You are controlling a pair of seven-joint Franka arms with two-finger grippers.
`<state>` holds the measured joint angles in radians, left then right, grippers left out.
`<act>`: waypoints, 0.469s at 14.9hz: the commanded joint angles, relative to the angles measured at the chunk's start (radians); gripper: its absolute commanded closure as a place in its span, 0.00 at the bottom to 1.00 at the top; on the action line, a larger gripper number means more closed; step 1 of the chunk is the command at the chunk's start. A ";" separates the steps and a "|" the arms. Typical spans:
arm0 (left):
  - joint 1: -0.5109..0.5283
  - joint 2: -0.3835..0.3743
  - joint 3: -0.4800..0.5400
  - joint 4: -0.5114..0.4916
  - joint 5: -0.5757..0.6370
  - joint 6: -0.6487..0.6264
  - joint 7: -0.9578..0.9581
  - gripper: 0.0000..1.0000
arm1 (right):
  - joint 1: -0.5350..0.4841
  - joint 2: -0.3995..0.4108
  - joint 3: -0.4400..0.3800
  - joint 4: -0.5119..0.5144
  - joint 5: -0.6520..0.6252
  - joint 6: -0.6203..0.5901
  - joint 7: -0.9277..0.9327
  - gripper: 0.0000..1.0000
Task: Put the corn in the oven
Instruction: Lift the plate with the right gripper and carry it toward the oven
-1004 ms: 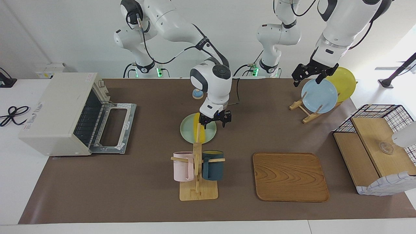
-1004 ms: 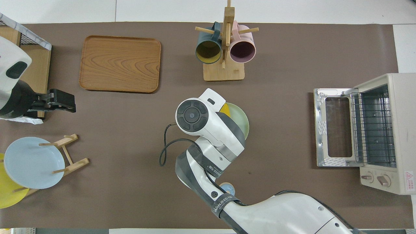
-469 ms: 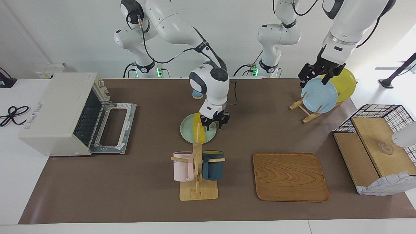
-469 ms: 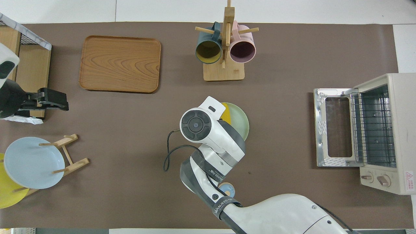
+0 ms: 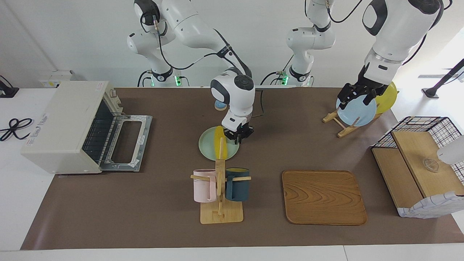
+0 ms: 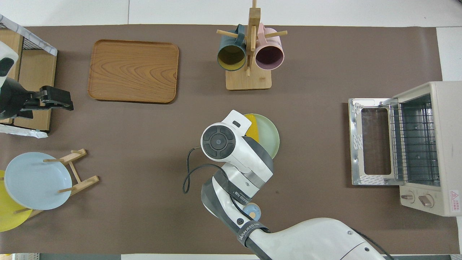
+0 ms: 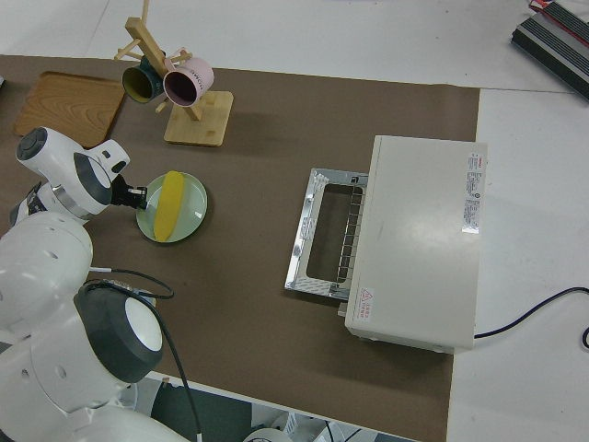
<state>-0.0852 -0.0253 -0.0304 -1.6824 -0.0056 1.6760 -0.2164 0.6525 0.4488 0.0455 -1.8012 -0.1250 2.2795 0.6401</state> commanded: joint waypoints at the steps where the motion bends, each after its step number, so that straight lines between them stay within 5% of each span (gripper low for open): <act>1: 0.016 -0.010 -0.013 -0.008 0.010 0.008 0.029 0.00 | -0.017 -0.018 0.002 0.026 -0.002 -0.050 -0.045 1.00; 7: 0.010 -0.011 -0.013 0.003 0.010 -0.031 0.029 0.00 | -0.082 -0.035 -0.007 0.190 -0.030 -0.329 -0.184 1.00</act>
<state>-0.0851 -0.0231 -0.0313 -1.6810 -0.0056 1.6718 -0.2002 0.5927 0.4260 0.0355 -1.6454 -0.1283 2.0238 0.4803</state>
